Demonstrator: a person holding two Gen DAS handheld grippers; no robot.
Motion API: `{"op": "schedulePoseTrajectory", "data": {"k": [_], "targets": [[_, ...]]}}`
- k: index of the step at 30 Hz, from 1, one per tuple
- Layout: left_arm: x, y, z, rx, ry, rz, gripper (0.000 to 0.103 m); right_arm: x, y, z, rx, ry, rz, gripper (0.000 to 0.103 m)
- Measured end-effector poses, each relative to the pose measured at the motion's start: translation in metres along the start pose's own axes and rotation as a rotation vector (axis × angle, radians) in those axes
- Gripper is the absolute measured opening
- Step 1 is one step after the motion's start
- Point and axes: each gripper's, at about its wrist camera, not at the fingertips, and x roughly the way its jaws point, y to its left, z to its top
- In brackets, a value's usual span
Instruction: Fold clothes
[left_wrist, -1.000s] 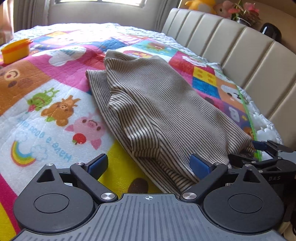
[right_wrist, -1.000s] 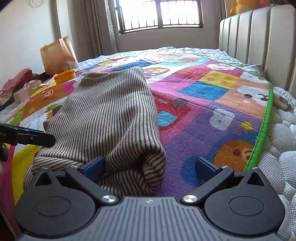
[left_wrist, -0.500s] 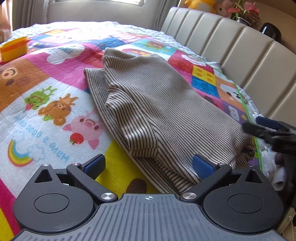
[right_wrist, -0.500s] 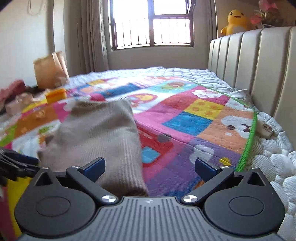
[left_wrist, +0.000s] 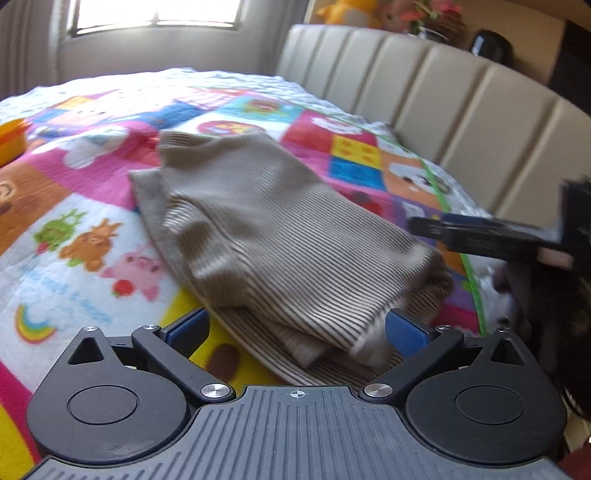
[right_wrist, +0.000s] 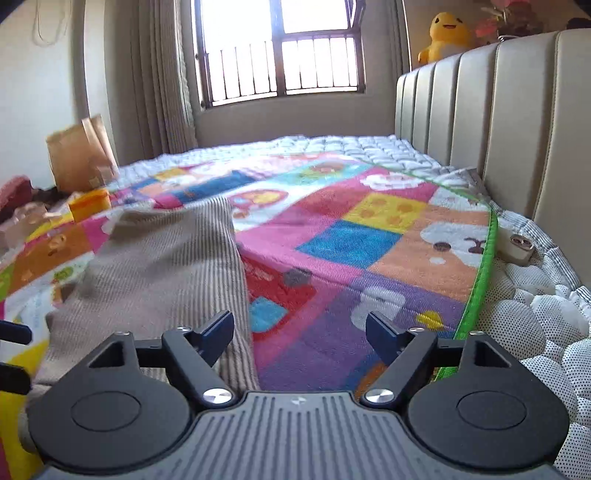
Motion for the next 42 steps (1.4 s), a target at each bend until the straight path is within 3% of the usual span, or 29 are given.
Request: {"op": "schedulePoseTrajectory", "data": {"k": [3,7,10,11,14,23,26,29,32,37,40,41,42], "targets": [[-0.008,0.009,-0.002,-0.01,-0.015,0.036,0.103,0.014,-0.001,-0.014,0.006,0.085,0.014,0.072],[-0.018,0.021,-0.005,-0.024,-0.036,0.085,0.103,-0.01,0.015,-0.008,-0.111,0.134,0.162,0.066],[-0.025,0.03,-0.007,-0.035,-0.051,0.121,0.103,-0.039,0.036,0.0,-0.288,0.03,0.225,0.075],[-0.028,0.033,-0.008,-0.038,-0.056,0.133,0.103,-0.049,0.043,0.003,-0.347,-0.005,0.245,0.083],[-0.036,0.043,-0.01,-0.049,-0.072,0.17,0.103,-0.061,0.081,-0.012,-0.564,-0.004,0.36,0.086],[-0.021,0.024,-0.018,0.065,-0.039,0.175,0.103,-0.039,0.128,-0.034,-0.74,-0.031,0.318,0.082],[-0.014,0.015,-0.02,0.113,-0.023,0.17,0.103,-0.027,0.104,-0.004,-0.487,0.036,0.367,0.082],[-0.006,0.005,-0.022,0.16,-0.007,0.165,0.103,-0.023,0.096,-0.005,-0.448,0.07,0.386,0.082],[-0.001,0.0,-0.023,0.181,0.002,0.154,0.103,-0.034,0.105,-0.02,-0.559,0.041,0.367,0.083],[-0.005,0.021,-0.004,-0.006,-0.047,0.095,0.103,-0.05,0.125,-0.056,-0.917,-0.116,0.188,0.091],[-0.007,0.027,0.002,-0.06,-0.066,0.064,0.103,-0.032,0.131,-0.066,-0.974,-0.147,0.13,0.091],[-0.009,0.028,0.002,-0.068,-0.065,0.06,0.103,-0.028,0.132,-0.06,-0.947,-0.143,0.126,0.085],[-0.012,0.03,0.001,-0.073,-0.067,0.054,0.103,-0.023,0.133,-0.054,-0.92,-0.138,0.123,0.06]]}}
